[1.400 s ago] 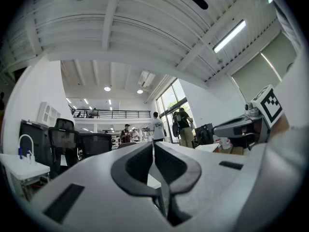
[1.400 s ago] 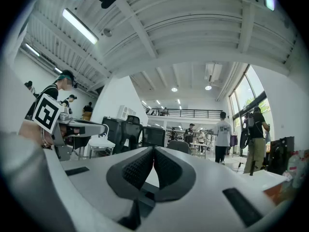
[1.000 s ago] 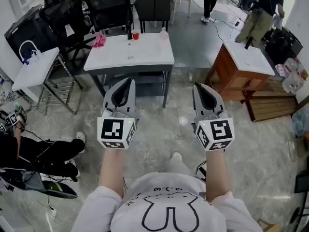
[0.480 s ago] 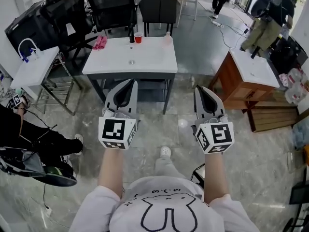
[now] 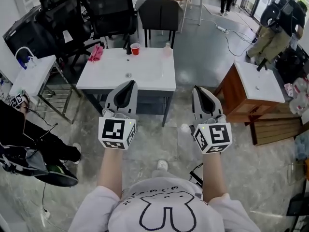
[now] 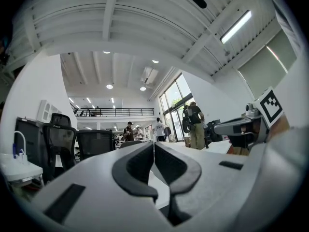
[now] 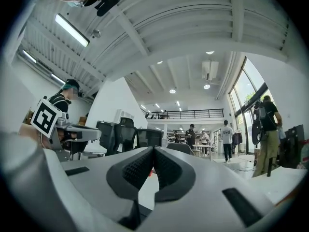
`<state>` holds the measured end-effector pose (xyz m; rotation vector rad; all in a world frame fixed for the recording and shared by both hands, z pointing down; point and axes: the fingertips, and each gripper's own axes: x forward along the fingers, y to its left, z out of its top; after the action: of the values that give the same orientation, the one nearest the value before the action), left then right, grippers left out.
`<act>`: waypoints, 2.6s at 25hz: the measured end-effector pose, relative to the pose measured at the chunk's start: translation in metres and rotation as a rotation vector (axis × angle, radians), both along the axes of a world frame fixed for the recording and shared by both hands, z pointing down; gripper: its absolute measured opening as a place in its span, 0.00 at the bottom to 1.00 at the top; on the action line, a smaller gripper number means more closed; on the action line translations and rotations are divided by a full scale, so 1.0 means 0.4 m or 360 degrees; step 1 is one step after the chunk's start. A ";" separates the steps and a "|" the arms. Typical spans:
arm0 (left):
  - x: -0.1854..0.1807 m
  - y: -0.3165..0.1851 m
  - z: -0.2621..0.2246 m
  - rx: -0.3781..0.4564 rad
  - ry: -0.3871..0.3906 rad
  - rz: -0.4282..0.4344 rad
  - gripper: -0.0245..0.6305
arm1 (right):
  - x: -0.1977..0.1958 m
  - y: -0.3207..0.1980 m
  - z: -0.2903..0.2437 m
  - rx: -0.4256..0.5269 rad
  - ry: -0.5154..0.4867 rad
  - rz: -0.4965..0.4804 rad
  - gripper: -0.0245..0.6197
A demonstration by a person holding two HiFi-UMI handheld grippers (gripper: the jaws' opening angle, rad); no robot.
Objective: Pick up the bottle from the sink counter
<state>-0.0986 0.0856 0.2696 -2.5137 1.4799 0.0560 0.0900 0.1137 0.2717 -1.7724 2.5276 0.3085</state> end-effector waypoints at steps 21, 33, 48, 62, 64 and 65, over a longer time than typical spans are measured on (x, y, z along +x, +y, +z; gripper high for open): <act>0.152 -0.392 0.066 -0.0085 -0.0022 -0.0085 0.05 | 0.148 -0.418 0.075 -0.0058 -0.0055 -0.0095 0.08; 0.159 -0.658 0.108 -0.0124 -0.0031 -0.0031 0.05 | 0.137 -0.656 0.132 -0.0115 -0.0070 -0.0098 0.08; 0.094 -1.100 0.208 -0.0289 0.0033 0.0020 0.05 | 0.085 -1.103 0.235 -0.0318 -0.0152 -0.0080 0.11; 0.127 -1.366 0.295 -0.0418 0.0050 0.0139 0.05 | 0.041 -1.386 0.374 -0.0487 -0.0054 -0.0114 0.45; 0.132 -1.381 0.315 -0.0442 0.0044 0.0144 0.05 | 0.032 -1.414 0.408 -0.0514 -0.0038 -0.0137 0.45; 0.135 -1.387 0.325 -0.0454 0.0039 0.0148 0.05 | 0.028 -1.428 0.426 -0.0531 -0.0035 -0.0149 0.45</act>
<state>-0.0444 -0.4692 0.3998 -2.8146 1.4706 -0.1183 0.1013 -0.4575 0.4423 -1.7306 2.7658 -0.1454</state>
